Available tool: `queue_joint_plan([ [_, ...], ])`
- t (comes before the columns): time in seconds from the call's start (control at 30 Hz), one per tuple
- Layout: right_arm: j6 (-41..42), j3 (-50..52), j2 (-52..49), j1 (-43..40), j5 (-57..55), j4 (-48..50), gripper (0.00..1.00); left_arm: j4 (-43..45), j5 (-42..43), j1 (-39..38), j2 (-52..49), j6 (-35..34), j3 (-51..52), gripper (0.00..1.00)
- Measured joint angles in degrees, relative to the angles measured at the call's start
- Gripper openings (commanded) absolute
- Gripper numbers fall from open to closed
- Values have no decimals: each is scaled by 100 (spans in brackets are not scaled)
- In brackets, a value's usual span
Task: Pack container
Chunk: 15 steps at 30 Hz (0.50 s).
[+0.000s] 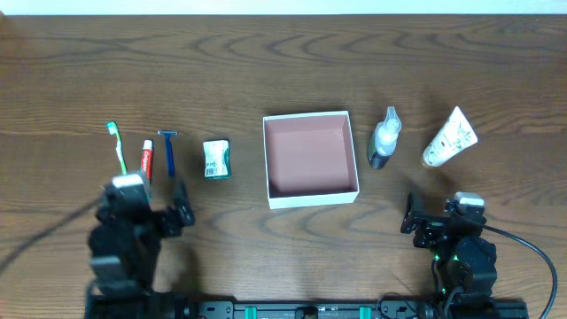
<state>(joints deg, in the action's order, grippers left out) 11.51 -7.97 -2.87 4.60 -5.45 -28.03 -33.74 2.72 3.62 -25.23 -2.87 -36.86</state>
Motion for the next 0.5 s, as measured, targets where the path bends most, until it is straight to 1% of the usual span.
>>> queue_joint_plan([
  [0.13, 0, 0, 0, 0, 9, 4, 99, -901, -55, 2, -1510, 420, -1679, 98],
  [0.23, 2, 0, 0, 0, 11, 7, 99, -1287, -240, 7, -2452, 798, -2610, 98],
  [0.4, 2, 0, 0, 0, 11, 4, 99, -1034, -560, 57, -3237, 1051, -3139, 98],
  [0.5, 2, 0, 0, 0, 11, 4, 99, -1027, -616, 409, -3733, 979, -3230, 98],
])
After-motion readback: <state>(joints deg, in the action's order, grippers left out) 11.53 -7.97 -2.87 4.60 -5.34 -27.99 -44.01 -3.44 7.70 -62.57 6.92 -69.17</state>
